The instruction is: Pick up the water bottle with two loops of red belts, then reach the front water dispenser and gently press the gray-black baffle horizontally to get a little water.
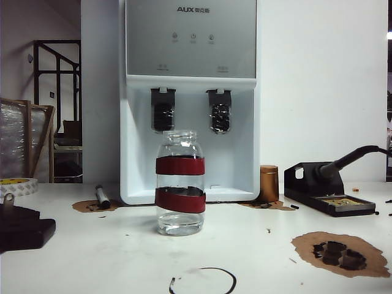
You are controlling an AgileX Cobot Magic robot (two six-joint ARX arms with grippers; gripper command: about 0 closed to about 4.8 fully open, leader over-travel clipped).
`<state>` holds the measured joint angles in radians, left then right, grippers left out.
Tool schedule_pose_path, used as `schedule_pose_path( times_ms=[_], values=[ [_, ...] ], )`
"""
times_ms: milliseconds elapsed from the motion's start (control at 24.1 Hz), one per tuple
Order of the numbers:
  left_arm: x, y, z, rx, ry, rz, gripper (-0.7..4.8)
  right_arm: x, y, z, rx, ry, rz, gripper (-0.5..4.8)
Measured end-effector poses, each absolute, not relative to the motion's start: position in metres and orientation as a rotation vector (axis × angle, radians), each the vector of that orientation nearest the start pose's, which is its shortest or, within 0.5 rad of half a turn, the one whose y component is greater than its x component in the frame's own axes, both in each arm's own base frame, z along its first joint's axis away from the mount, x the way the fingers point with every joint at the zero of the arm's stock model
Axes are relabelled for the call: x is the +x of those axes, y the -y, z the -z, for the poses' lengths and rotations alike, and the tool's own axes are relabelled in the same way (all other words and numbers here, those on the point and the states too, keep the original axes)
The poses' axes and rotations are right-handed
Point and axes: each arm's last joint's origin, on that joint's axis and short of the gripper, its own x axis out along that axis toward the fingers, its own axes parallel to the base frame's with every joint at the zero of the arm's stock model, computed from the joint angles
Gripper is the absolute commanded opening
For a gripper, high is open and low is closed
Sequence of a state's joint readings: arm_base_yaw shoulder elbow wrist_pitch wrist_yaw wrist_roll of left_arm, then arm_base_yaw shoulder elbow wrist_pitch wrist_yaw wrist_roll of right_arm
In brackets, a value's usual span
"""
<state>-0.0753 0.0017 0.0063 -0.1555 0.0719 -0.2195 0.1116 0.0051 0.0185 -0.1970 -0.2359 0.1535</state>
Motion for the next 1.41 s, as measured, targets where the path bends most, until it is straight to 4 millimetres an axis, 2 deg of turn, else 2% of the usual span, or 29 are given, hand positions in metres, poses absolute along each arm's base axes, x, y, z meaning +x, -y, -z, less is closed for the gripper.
schedule_pose_path(
  times_ms=[125,374,582,665,956,1122,1205,1413],
  values=[
    [0.096,0.009,-0.151,-0.218,-0.167,0.128,-0.04,0.094,-0.016,-0.151,0.101,-0.195,-0.29,0.3],
    [0.096,0.009,-0.15,-0.211,-0.167,0.129,0.24,0.094,-0.016,-0.15,0.068,-0.171,-0.289,0.3],
    [0.095,0.011,-0.152,-0.198,-0.167,0.179,0.23,0.095,-0.016,-0.15,0.078,-0.162,-0.309,0.3],
    [0.094,0.011,-0.158,-0.194,-0.157,0.196,0.23,0.095,-0.017,-0.15,0.082,-0.162,-0.31,0.3],
    [0.078,0.01,-0.226,-0.194,0.087,0.233,0.23,0.095,-0.017,-0.15,0.122,-0.167,-0.308,0.3],
    [0.073,0.01,-0.249,-0.214,0.126,0.238,0.24,0.095,-0.017,-0.151,0.136,-0.166,-0.319,0.3],
    [0.075,0.01,-0.26,-0.215,0.116,0.246,0.24,0.095,-0.017,-0.151,0.139,-0.167,-0.33,0.3],
    [0.096,0.015,-0.317,-0.199,0.059,0.359,0.37,0.095,-0.017,-0.151,0.15,-0.169,-0.332,0.3]
  ],
)
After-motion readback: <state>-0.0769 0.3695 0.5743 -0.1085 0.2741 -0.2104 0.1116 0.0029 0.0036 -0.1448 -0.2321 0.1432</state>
